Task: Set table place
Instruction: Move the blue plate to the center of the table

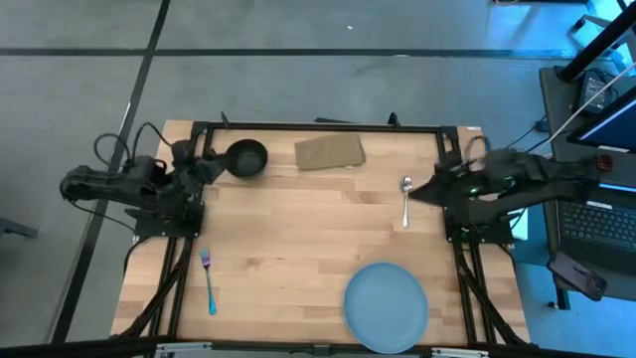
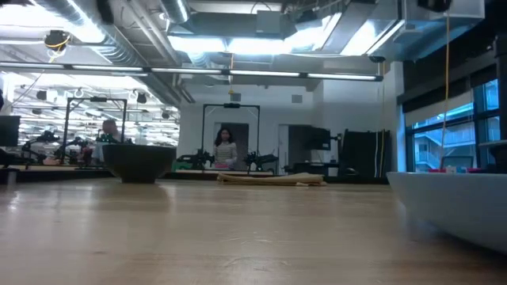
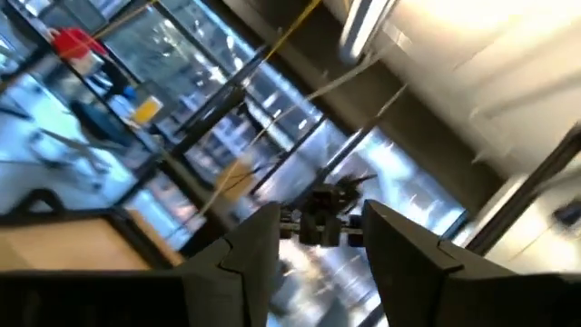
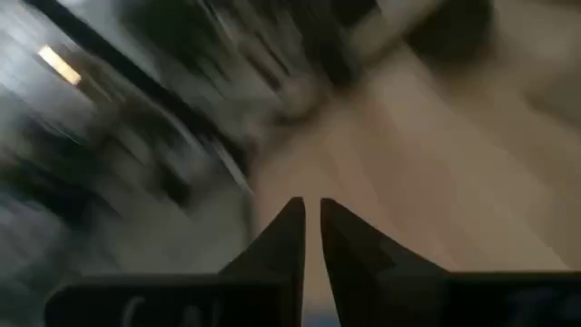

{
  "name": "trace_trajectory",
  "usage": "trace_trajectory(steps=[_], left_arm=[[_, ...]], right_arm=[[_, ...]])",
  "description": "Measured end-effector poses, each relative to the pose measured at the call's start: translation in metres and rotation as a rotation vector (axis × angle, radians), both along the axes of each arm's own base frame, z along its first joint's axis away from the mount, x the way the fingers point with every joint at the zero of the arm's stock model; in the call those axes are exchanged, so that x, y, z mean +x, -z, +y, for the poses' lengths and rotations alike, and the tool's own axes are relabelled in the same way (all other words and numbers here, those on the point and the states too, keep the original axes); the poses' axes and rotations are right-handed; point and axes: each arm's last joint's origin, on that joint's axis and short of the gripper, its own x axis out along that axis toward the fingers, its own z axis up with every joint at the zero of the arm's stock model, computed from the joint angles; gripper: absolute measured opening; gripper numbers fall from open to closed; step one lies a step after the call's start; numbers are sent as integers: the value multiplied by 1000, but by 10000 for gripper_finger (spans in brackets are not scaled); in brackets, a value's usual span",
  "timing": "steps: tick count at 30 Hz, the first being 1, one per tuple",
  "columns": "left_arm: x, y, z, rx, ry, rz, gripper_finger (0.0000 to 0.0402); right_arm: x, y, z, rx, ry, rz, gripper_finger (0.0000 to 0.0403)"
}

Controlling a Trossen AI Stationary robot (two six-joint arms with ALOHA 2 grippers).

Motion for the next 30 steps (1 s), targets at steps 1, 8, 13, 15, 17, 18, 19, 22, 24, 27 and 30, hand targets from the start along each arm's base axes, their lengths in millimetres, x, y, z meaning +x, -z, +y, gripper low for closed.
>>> trace_trajectory(steps=[1, 8, 13, 15, 17, 18, 19, 22, 24, 27, 30], left_arm=[[5, -11, -1, 41, 10, 46, 151], [51, -56, -9, 143, 104, 373, 174], [79, -59, -12, 226, 92, 511, 195], [84, -55, -12, 232, 94, 553, 201], [88, -53, -11, 230, 87, 567, 205], [88, -53, -10, 229, 81, 572, 207], [88, -52, -9, 227, 77, 577, 209], [87, -53, -7, 226, 67, 580, 212], [87, -53, -6, 224, 62, 582, 212], [87, -53, -6, 223, 59, 581, 208], [88, -52, -6, 224, 61, 585, 208]], right_arm=[[5, 2, 2, -25, -41, 111, 42], [43, 21, 16, -3, -290, 492, 42], [76, 47, 24, 145, -366, 681, 42], [90, 59, 27, 228, -410, 761, 42], [101, 71, 32, 255, -447, 826, 42], [107, 78, 34, 259, -466, 852, 42], [111, 84, 36, 272, -481, 882, 42], [122, 100, 39, 318, -518, 967, 42], [128, 110, 40, 323, -519, 1009, 42], [134, 119, 41, 315, -499, 1042, 42], [137, 122, 40, 263, -457, 1041, 42]])
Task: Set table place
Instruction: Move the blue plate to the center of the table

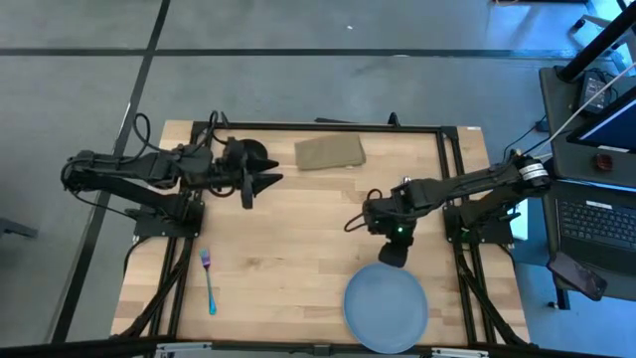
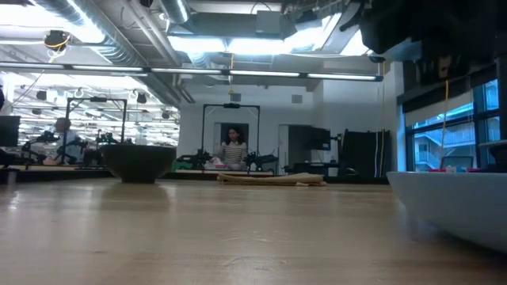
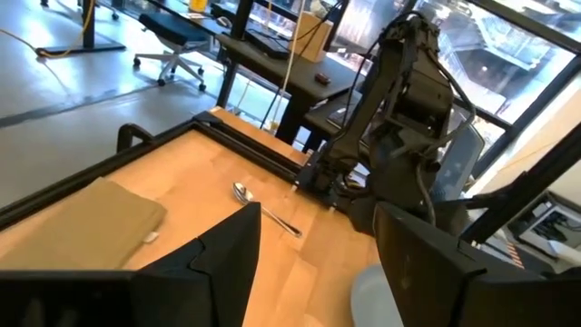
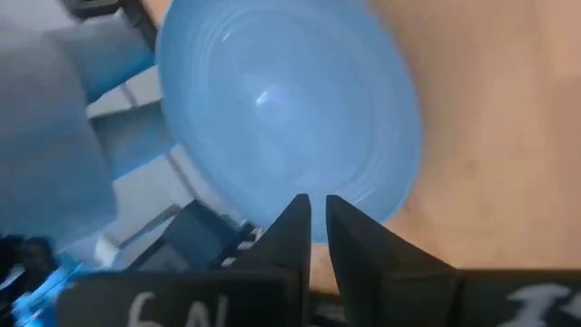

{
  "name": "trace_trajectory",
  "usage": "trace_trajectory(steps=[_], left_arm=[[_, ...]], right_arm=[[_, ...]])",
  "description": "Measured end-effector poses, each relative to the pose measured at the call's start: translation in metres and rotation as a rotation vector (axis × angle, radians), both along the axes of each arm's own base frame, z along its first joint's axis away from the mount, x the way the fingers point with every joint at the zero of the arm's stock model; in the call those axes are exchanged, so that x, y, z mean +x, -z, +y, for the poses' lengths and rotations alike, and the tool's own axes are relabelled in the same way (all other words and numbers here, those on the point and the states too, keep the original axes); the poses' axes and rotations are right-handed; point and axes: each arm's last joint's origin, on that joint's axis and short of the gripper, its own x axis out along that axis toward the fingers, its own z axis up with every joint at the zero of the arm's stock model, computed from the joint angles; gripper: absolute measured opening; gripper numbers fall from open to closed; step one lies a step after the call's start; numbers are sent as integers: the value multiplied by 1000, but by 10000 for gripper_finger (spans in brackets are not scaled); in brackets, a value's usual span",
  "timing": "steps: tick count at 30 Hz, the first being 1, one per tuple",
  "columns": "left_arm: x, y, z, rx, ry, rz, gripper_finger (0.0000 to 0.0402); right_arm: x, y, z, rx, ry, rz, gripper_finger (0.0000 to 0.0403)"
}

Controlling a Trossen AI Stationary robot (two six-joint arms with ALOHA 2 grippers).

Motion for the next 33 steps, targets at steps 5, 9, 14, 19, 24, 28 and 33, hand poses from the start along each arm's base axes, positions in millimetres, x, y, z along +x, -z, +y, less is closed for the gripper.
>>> trace_trajectory(steps=[5, 9, 14, 19, 24, 28, 33], left_arm=[[0, 0, 0, 0, 1, 0, 212], [0, 0, 0, 0, 1, 0, 209], [0, 0, 0, 0, 1, -1, 210], [0, 0, 0, 0, 1, -1, 211], [0, 0, 0, 0, 1, -1, 208], [0, 0, 0, 0, 1, -1, 211], [0, 0, 0, 0, 1, -1, 209]], right_arm=[[4, 0, -1, -41, 16, -46, 42], [9, -1, -1, -68, 23, -102, 42], [-2, 2, -5, -233, 3, -34, 42], [-5, 2, 4, -245, -99, -67, 42], [-2, 1, 8, -232, -131, -115, 57], [2, 1, 14, -206, -164, -179, 100], [8, 12, 13, -260, -211, -174, 155]])
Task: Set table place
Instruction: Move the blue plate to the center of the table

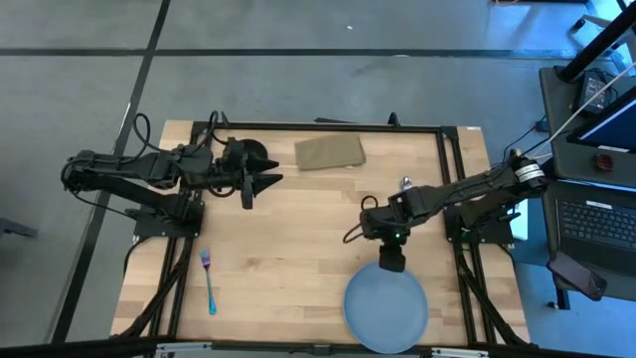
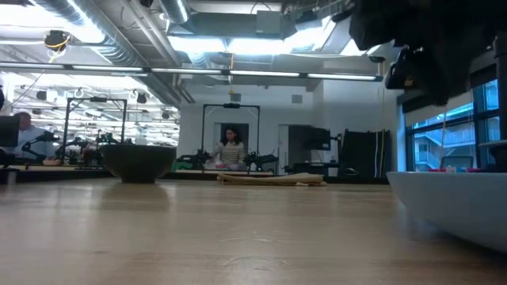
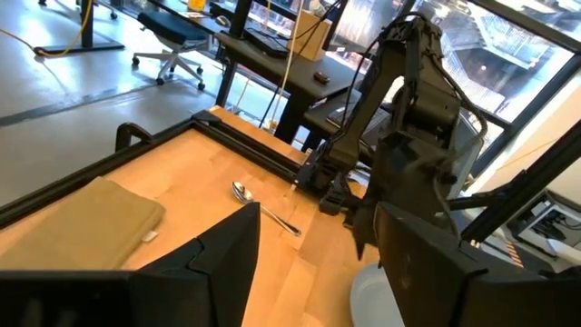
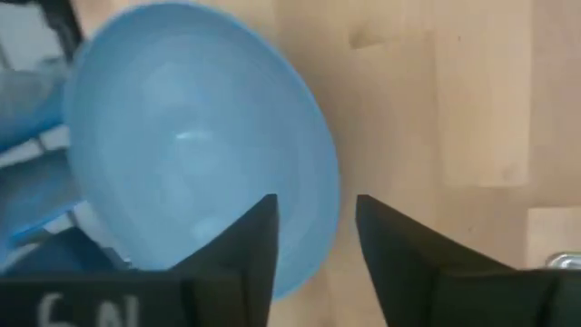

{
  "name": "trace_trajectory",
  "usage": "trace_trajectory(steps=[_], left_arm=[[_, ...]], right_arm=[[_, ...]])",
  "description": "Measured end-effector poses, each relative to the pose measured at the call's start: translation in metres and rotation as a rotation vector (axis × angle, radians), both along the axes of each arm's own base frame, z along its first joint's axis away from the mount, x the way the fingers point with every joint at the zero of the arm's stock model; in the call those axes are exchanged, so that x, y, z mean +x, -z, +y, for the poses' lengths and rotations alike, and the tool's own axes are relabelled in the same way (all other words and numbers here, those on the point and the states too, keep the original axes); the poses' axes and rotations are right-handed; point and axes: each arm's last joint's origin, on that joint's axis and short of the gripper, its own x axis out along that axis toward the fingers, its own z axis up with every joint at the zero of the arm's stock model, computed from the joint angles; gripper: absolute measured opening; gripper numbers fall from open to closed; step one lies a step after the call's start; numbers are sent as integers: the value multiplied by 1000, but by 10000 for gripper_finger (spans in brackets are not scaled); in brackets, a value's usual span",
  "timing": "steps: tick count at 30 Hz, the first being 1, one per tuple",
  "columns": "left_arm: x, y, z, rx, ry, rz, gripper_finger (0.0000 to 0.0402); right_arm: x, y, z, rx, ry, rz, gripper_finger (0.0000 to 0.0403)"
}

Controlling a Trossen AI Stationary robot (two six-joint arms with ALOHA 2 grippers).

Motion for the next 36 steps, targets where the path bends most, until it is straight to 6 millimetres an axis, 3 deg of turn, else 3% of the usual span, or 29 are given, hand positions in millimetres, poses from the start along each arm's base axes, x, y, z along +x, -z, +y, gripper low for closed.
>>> trace_trajectory(steps=[4, 10, 18, 36], left_arm=[[0, 0, 0, 0, 0, 0, 208], [0, 0, 0, 0, 0, 0, 212], [0, 0, 0, 0, 1, 0, 210], [0, 0, 0, 0, 0, 0, 211]], right_arm=[[6, 19, 6, -33, -35, 78, 172], [12, 49, 19, -64, -116, 168, 165], [13, 47, 18, -127, -94, 143, 161], [22, 64, 31, -166, -86, 114, 161]])
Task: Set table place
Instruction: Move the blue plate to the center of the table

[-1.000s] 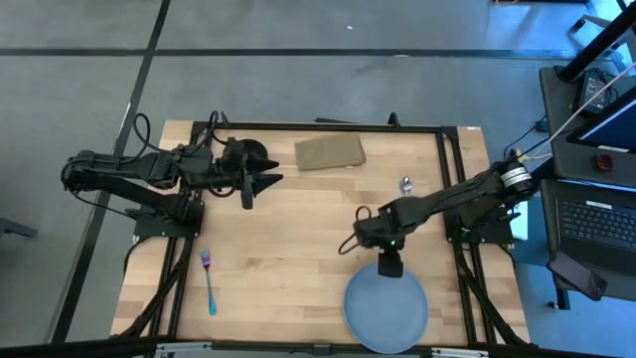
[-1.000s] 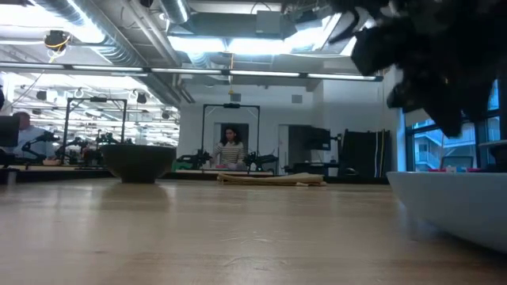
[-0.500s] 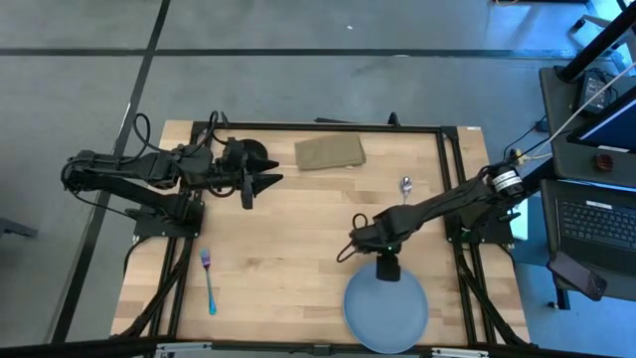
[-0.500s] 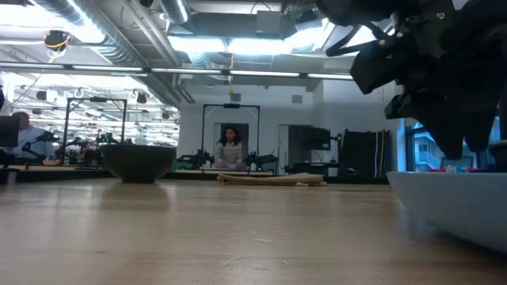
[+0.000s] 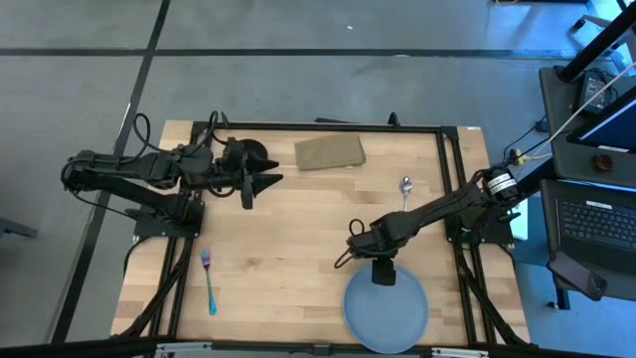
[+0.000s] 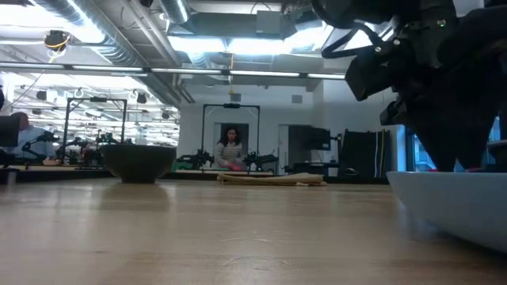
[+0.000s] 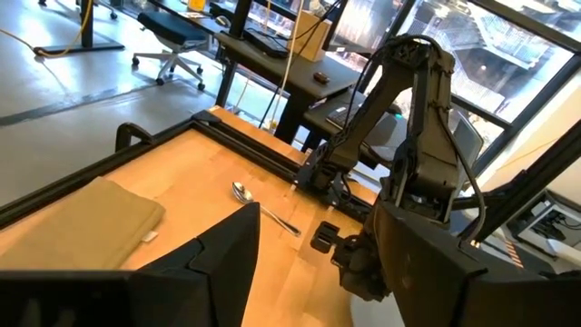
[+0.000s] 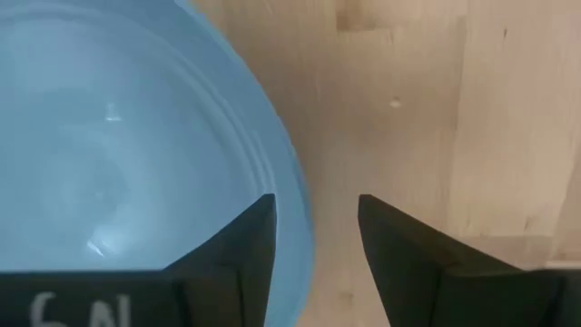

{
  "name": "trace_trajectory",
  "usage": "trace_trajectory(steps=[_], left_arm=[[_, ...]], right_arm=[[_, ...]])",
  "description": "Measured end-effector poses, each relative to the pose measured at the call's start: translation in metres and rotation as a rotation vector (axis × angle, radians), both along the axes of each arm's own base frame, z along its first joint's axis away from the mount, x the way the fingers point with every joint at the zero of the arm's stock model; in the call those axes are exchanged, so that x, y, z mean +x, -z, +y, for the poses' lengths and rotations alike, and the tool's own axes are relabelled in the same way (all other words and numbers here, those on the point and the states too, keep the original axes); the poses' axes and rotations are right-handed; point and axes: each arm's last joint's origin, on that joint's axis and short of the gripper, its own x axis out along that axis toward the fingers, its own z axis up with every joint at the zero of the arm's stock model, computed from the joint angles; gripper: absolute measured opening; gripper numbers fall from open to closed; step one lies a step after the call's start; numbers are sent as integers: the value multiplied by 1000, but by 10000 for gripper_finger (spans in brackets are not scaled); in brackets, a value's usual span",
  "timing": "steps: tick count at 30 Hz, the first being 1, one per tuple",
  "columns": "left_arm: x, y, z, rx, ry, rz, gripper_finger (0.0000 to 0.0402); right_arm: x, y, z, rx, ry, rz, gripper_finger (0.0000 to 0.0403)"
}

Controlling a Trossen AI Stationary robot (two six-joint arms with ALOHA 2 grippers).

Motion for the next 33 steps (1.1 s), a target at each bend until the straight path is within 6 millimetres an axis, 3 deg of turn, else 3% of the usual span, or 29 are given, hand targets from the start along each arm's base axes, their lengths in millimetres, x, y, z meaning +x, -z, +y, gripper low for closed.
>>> trace_trajectory(steps=[15, 19, 23, 25, 28, 33], left_arm=[[0, 0, 0, 0, 0, 0, 208], [0, 0, 0, 0, 0, 0, 210], [0, 0, 0, 0, 1, 0, 212], [0, 0, 0, 0, 1, 0, 211], [0, 0, 0, 0, 1, 0, 208], [0, 0, 0, 0, 1, 0, 211]], right_arm=[[6, 23, 3, -20, 0, 50, 152], [6, 22, 3, -19, 7, 47, 106], [7, 21, 3, -3, -7, 40, 28], [8, 20, 3, 21, 1, 40, 14], [13, 11, 1, 88, 18, 58, 15], [36, -34, -10, 68, -1, -14, 10]])
